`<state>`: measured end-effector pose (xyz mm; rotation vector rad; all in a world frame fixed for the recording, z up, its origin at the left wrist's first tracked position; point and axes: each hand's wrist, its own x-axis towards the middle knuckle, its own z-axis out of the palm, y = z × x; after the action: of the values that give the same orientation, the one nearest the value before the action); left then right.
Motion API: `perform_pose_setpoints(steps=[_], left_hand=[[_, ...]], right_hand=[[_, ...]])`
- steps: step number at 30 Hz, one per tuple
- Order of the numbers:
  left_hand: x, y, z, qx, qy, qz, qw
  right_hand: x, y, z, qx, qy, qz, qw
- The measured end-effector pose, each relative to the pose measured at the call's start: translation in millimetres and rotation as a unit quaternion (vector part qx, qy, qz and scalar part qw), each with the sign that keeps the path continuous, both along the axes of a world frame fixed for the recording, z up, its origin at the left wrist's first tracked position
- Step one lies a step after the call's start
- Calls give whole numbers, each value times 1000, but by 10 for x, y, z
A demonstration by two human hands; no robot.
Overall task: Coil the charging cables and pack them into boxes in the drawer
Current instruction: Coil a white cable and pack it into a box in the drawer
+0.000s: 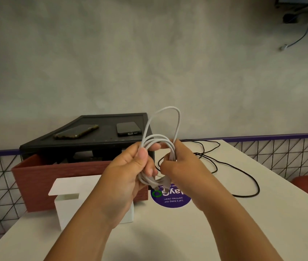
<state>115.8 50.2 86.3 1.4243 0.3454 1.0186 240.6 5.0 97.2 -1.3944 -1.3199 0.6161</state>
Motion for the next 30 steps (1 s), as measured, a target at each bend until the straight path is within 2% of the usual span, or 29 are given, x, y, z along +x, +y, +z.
perform_pose_setpoints(steps=[4, 7, 12, 17, 21, 24, 27, 30], left_hand=[[-24, 53, -10, 62, 78, 73, 992], [4, 40, -25, 141, 152, 170, 964], [55, 13, -39, 185, 197, 263, 926], [37, 84, -63, 173, 133, 317, 923], [-27, 195, -53, 136, 72, 347, 925], [-108, 272, -30, 124, 31, 363, 923], [-204, 359, -4, 102, -14, 363, 926], [-202, 337, 21, 69, -46, 312, 946]], right_hand=[[87, -19, 2, -70, -58, 5, 996], [105, -25, -3, -106, -102, -12, 989], [156, -104, 34, -134, -171, -7, 976], [317, -238, 108, -94, -103, 62, 988], [424, -395, 209, -56, -188, 85, 977], [476, -437, 236, -96, -260, 41, 960], [473, -402, 223, -112, -329, -48, 937], [404, -268, 144, -61, -377, -171, 908]])
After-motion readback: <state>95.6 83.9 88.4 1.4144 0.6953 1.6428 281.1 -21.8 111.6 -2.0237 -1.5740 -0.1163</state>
